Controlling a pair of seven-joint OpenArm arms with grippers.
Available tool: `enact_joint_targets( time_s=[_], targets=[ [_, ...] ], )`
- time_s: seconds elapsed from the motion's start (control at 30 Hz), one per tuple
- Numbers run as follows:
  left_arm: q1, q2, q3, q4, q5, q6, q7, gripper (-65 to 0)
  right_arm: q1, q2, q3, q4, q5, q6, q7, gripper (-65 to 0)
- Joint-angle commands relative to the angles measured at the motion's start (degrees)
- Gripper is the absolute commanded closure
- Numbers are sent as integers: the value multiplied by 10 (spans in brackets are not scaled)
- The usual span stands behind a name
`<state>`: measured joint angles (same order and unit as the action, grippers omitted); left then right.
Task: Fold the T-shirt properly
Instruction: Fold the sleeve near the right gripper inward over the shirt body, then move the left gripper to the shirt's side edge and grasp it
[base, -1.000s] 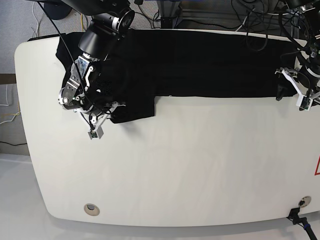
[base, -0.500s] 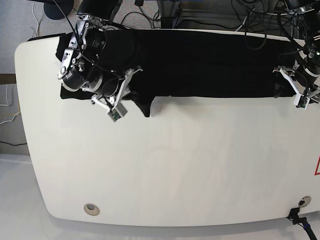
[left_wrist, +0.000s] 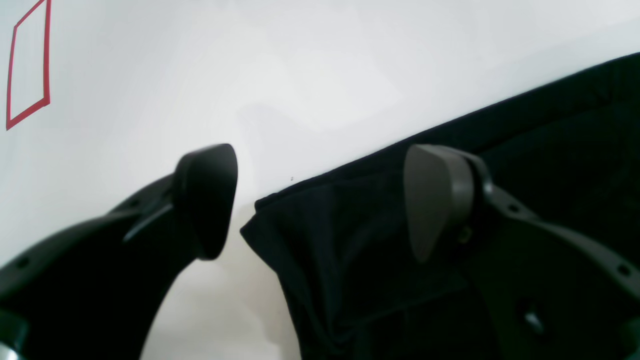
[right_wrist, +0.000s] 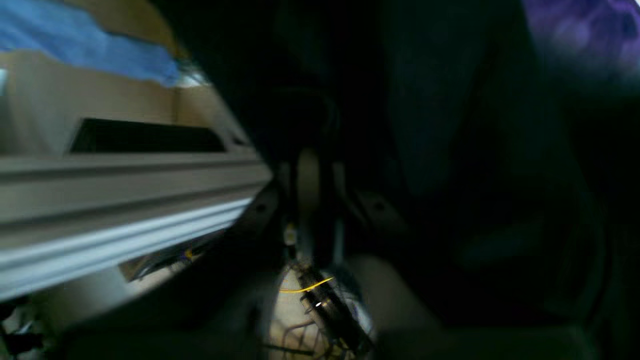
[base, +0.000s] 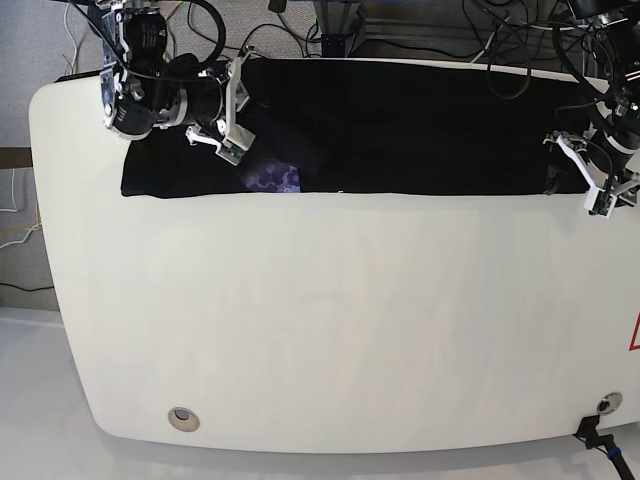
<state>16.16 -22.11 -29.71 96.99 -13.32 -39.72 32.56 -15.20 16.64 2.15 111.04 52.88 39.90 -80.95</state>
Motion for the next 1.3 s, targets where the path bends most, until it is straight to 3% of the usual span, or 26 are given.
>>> enact_joint_targets(
  time_s=[0.0, 0.13, 0.2, 0.37, 0.57, 0.63, 0.7, 0.9, 0.97, 1.13, 1.27],
  targets=[
    [-4, -11, -4, 9, -6, 2, -12, -492, -8, 42, 1, 10, 67, 1, 9, -197],
    [-4, -11, -4, 9, -6, 2, -12, -492, -19, 65, 4, 9, 114, 1, 9, -502],
    [-4, -11, -4, 9, -7, 2, -12, -492, -18, 63, 13, 9, 120, 1, 9, -586],
    [16, -11, 15, 20, -10, -3, -12, -492, 14, 17, 135, -8, 114, 1, 9, -600],
    [64, -9, 15, 69, -10, -3, -12, -492, 50, -29, 199, -94, 106, 1, 9, -597],
    [67, -1, 13, 70, -11, -3, -12, -492, 49, -31, 199, -104, 106, 1, 9, -571],
    [68, 9, 12, 70, -11, -3, -12, -492, 45, -31, 197, -105, 106, 1, 9, -479],
    [85, 35, 12, 70, -8, -3, -12, -488, 29, -32, 196, -104, 107, 1, 10, 0],
    [90, 47, 12, 69, -6, -3, -12, -415, 25, -31, 196, -104, 107, 1, 10, 0],
    [93, 59, 15, 39, -5, -3, -12, -1, 15, -31, 195, -115, 105, 1, 10, 0],
    [88, 56, 17, -31, -5, -3, -13, 0, 14, -27, 194, -161, 68, 1, 12, 0]
  ],
)
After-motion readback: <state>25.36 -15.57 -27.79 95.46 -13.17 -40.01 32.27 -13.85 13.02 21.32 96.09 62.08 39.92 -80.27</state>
